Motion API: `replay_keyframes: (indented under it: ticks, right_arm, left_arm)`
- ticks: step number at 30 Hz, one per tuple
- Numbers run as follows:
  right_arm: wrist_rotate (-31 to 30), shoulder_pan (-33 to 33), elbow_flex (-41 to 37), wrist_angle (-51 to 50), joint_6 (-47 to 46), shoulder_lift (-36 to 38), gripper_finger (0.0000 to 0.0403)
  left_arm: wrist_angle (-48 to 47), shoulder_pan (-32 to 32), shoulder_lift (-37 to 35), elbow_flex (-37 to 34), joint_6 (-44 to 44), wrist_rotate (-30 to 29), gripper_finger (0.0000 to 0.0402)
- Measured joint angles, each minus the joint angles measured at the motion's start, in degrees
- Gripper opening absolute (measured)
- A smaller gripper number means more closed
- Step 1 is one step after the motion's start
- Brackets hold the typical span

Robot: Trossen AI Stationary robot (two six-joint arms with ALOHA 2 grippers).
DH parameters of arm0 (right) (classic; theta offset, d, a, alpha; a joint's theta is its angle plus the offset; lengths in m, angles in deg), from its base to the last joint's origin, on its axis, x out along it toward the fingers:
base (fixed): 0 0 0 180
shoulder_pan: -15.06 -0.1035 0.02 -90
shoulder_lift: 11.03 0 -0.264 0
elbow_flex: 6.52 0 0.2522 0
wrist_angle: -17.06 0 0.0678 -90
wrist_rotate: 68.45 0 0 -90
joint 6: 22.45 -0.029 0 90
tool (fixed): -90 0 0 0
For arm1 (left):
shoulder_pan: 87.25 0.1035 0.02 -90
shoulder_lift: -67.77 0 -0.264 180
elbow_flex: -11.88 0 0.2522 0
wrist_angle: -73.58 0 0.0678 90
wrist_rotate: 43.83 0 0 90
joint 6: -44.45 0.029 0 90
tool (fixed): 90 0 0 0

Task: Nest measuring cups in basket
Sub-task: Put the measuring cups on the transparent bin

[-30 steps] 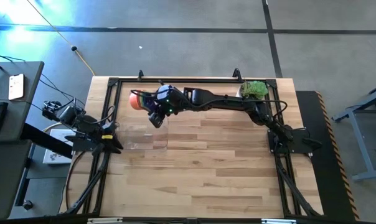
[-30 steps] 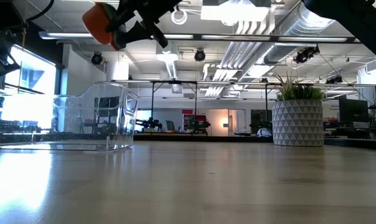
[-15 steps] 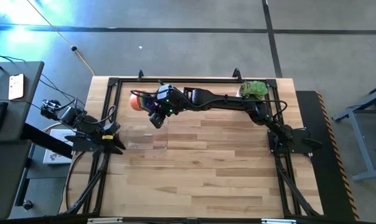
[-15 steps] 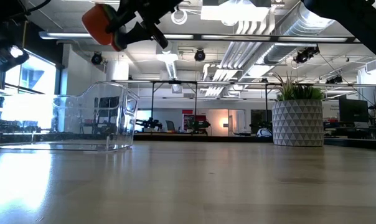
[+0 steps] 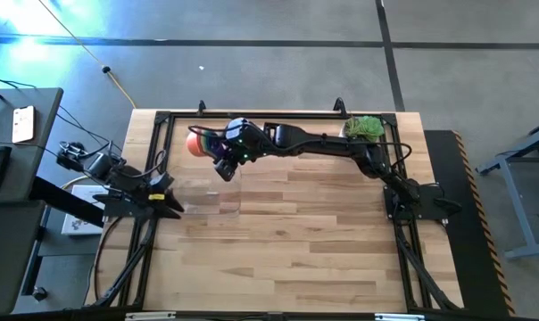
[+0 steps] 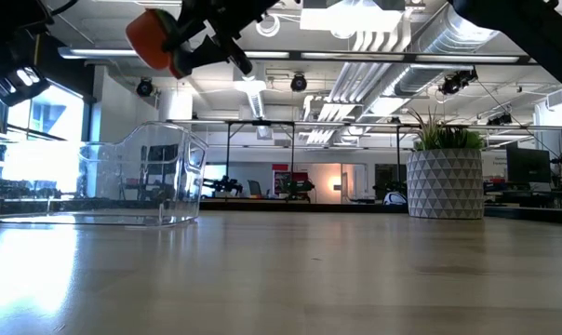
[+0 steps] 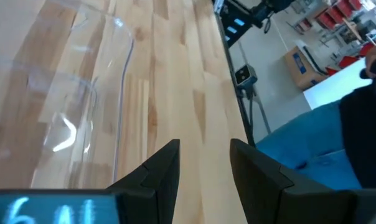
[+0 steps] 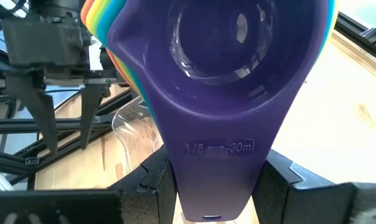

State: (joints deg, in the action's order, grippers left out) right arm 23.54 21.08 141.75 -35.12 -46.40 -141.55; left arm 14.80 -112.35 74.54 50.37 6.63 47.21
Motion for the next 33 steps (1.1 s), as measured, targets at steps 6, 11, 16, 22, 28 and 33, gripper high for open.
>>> replay_keyframes:
  ticks: [6, 11, 16, 22, 28, 33]
  right_arm:
    - [1.0, 0.6, 0.0, 0.0, 0.0, 0.0, 0.0136]
    - [1.6, 0.9, 0.0, 0.0, 0.4, 0.0, 0.0136]
    - [1.7, 0.9, 0.0, 0.0, 0.3, 0.0, 0.0136]
    - [2.2, 1.1, 0.0, 0.0, -1.7, 0.0, 0.0136]
    - [1.8, 1.4, 0.0, 0.0, -1.6, 0.0, 0.0135]
    - [1.4, 1.9, 0.0, -0.3, -1.5, 0.3, 0.0135]
  left_arm:
    - [3.9, 0.0, 4.6, 0.0, -2.3, -1.7, 0.0131]
    - [8.3, 0.0, 6.7, 0.0, 4.1, -1.6, 0.0131]
    - [14.0, 0.0, 6.8, 0.0, 9.2, -1.7, 0.0131]
    - [19.6, 0.0, 6.8, 0.0, 9.6, -1.7, 0.0131]
    - [22.3, 0.0, 6.8, 0.0, 9.6, -6.0, 0.0131]
    - [21.8, 0.0, 6.8, 0.0, 13.4, -20.0, 0.0131]
